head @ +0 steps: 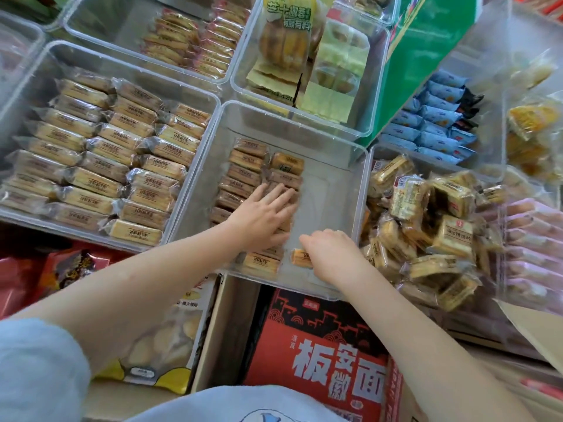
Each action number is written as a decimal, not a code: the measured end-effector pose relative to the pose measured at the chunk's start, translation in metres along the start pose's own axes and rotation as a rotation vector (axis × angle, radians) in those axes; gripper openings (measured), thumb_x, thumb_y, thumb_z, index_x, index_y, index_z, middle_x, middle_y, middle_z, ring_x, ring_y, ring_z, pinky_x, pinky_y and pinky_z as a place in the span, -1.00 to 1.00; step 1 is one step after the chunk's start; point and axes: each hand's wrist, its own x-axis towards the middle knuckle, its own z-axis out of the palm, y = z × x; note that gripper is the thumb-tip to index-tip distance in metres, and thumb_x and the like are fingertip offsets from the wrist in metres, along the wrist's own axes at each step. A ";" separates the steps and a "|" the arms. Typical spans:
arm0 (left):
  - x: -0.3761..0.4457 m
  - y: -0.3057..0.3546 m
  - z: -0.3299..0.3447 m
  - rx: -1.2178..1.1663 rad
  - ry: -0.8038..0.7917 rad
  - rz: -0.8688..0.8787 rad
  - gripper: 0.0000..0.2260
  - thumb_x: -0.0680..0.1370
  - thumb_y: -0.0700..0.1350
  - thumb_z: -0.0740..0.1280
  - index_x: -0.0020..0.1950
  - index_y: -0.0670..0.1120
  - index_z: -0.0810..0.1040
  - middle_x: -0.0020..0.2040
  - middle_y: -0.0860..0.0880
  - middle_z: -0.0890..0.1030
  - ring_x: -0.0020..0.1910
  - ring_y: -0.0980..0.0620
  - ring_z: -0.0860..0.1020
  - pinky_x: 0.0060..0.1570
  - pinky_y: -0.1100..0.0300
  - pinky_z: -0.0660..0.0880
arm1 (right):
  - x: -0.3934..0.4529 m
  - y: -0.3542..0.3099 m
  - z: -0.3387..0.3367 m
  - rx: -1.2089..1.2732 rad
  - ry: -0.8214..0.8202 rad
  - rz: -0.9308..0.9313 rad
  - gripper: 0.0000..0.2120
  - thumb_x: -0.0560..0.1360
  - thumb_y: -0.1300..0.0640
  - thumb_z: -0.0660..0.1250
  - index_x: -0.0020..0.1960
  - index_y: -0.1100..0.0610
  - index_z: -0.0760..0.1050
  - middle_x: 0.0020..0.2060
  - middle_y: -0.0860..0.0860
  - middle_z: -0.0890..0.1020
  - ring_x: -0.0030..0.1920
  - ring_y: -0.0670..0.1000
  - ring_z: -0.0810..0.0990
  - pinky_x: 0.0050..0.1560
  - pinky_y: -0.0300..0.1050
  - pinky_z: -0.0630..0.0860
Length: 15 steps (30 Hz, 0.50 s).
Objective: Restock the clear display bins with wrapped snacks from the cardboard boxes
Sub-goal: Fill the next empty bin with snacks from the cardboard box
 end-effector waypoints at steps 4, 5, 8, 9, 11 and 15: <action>-0.021 0.010 0.002 0.024 -0.145 0.006 -0.21 0.57 0.35 0.19 0.65 0.06 -0.09 0.66 -0.09 -0.14 0.63 -0.15 -0.14 0.54 -0.20 -0.12 | 0.005 -0.012 -0.003 -0.012 -0.120 0.029 -0.72 0.56 0.33 0.20 0.24 0.19 0.50 0.20 0.14 0.59 0.22 0.20 0.57 0.14 -0.01 0.48; -0.021 0.010 0.002 0.036 -0.162 -0.003 -0.19 0.57 0.32 0.23 0.65 0.07 -0.13 0.66 -0.09 -0.16 0.63 -0.15 -0.14 0.54 -0.21 -0.11 | 0.005 -0.014 -0.005 -0.010 -0.137 0.039 -0.72 0.58 0.32 0.20 0.26 0.19 0.51 0.21 0.13 0.58 0.23 0.20 0.57 0.14 -0.02 0.48; -0.020 0.010 0.003 0.050 -0.160 -0.040 -0.18 0.59 0.29 0.25 0.65 0.10 -0.19 0.66 -0.08 -0.19 0.63 -0.15 -0.17 0.54 -0.22 -0.10 | 0.002 -0.018 -0.008 -0.004 -0.155 0.059 -0.69 0.59 0.31 0.19 0.30 0.19 0.50 0.24 0.12 0.57 0.26 0.19 0.56 0.14 -0.02 0.49; -0.019 0.010 0.004 0.047 -0.157 -0.052 -0.18 0.59 0.28 0.24 0.64 0.10 -0.20 0.66 -0.07 -0.20 0.63 -0.15 -0.18 0.54 -0.22 -0.10 | 0.001 -0.020 -0.008 0.001 -0.151 0.066 -0.69 0.59 0.31 0.19 0.30 0.18 0.50 0.25 0.12 0.57 0.27 0.19 0.55 0.15 -0.02 0.49; -0.018 0.011 0.006 0.031 -0.157 -0.065 -0.18 0.59 0.27 0.25 0.64 0.10 -0.21 0.65 -0.07 -0.21 0.62 -0.14 -0.20 0.55 -0.22 -0.10 | 0.003 -0.023 -0.006 0.012 -0.148 0.076 -0.68 0.59 0.32 0.21 0.31 0.19 0.50 0.26 0.12 0.56 0.28 0.19 0.55 0.16 -0.02 0.48; -0.021 0.006 0.004 -0.001 -0.164 -0.055 -0.12 0.55 0.26 0.33 0.64 0.13 -0.20 0.65 -0.03 -0.23 0.62 -0.12 -0.21 0.55 -0.25 -0.08 | 0.024 -0.025 0.002 0.084 -0.215 0.031 -0.72 0.56 0.30 0.30 0.26 0.23 0.55 0.13 0.13 0.62 0.17 0.20 0.59 0.05 -0.03 0.50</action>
